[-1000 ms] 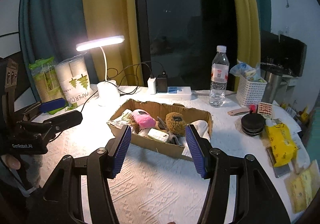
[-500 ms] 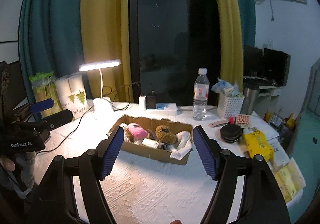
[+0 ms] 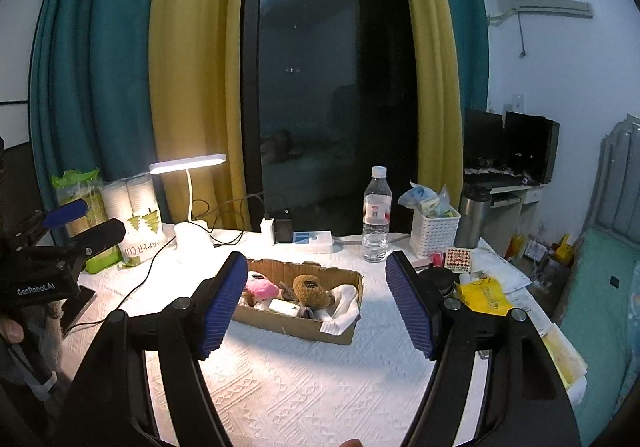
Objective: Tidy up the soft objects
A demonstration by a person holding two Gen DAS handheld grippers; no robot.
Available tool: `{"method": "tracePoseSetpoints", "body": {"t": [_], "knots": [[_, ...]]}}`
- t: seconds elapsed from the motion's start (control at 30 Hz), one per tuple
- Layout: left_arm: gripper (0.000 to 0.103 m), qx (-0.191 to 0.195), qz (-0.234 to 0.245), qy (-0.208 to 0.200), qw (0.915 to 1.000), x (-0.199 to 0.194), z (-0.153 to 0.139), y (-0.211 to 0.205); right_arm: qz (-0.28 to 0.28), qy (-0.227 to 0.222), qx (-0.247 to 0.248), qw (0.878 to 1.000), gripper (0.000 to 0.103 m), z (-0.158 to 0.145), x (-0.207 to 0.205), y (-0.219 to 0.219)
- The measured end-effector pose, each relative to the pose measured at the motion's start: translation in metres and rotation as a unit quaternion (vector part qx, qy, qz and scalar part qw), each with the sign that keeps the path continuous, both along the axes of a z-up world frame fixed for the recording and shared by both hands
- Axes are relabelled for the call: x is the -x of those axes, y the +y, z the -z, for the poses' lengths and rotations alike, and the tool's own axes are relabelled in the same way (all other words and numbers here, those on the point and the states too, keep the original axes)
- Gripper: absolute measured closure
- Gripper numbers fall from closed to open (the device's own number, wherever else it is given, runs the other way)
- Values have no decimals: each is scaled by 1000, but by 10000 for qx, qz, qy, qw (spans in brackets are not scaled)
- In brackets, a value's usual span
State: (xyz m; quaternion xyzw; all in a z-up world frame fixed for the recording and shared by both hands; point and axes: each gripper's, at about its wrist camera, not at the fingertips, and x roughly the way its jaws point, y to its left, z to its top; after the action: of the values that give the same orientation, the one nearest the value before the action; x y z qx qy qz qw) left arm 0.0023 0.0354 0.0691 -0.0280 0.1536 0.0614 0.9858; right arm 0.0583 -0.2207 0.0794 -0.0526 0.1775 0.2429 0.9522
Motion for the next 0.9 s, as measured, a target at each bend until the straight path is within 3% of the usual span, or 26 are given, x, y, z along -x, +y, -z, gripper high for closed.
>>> {"method": "tracePoseSetpoints", "body": {"t": [0.9], "knots": [[1, 23, 55, 13, 10000, 1, -4, -1, 15, 22, -34, 10000, 28, -1, -3, -4]]}}
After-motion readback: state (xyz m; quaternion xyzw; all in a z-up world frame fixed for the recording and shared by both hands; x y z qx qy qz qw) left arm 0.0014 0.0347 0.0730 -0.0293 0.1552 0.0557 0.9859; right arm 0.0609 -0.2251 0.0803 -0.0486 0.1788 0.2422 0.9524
